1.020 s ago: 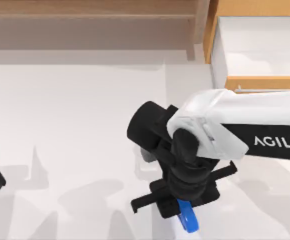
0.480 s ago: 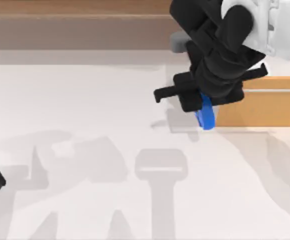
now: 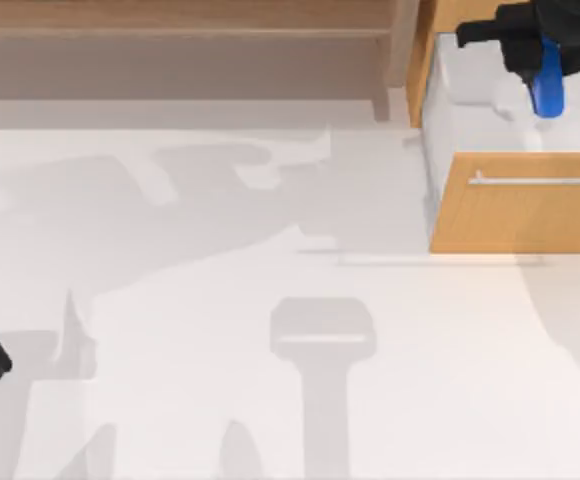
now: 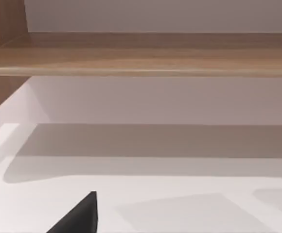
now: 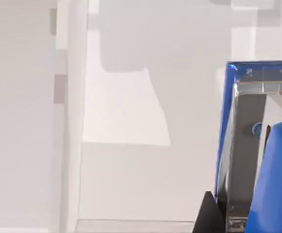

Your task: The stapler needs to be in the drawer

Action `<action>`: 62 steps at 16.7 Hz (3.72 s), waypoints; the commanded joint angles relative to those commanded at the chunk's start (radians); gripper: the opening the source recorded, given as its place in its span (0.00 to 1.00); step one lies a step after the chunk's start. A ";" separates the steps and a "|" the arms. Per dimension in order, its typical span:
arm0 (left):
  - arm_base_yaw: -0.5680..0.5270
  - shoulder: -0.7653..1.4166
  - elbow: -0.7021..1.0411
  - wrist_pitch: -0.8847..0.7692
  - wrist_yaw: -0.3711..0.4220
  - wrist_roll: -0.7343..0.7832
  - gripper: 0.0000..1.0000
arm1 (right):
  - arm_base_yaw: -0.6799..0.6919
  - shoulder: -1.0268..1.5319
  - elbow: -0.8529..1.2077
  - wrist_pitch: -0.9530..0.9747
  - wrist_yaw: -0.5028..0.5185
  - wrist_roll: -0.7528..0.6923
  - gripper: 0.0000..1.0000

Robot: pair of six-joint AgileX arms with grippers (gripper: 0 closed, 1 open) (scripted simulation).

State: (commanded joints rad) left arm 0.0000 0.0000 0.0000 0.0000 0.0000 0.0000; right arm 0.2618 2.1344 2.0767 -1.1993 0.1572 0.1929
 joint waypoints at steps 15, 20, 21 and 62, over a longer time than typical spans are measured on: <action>0.000 0.000 0.000 0.000 0.000 0.000 1.00 | -0.121 0.293 0.075 -0.063 -0.135 -0.015 0.00; 0.000 0.000 0.000 0.000 0.000 0.000 1.00 | -0.119 0.264 0.063 -0.023 -0.103 -0.019 0.00; 0.000 0.000 0.000 0.000 0.000 0.000 1.00 | -0.116 0.261 0.050 -0.013 -0.099 -0.029 0.00; 0.000 0.000 0.000 0.000 0.000 0.000 1.00 | -0.122 0.306 0.041 -0.032 -0.143 -0.020 1.00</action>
State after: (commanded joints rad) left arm 0.0000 0.0000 0.0000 0.0000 0.0000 0.0000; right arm 0.1397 2.4409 2.1181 -1.2318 0.0146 0.1729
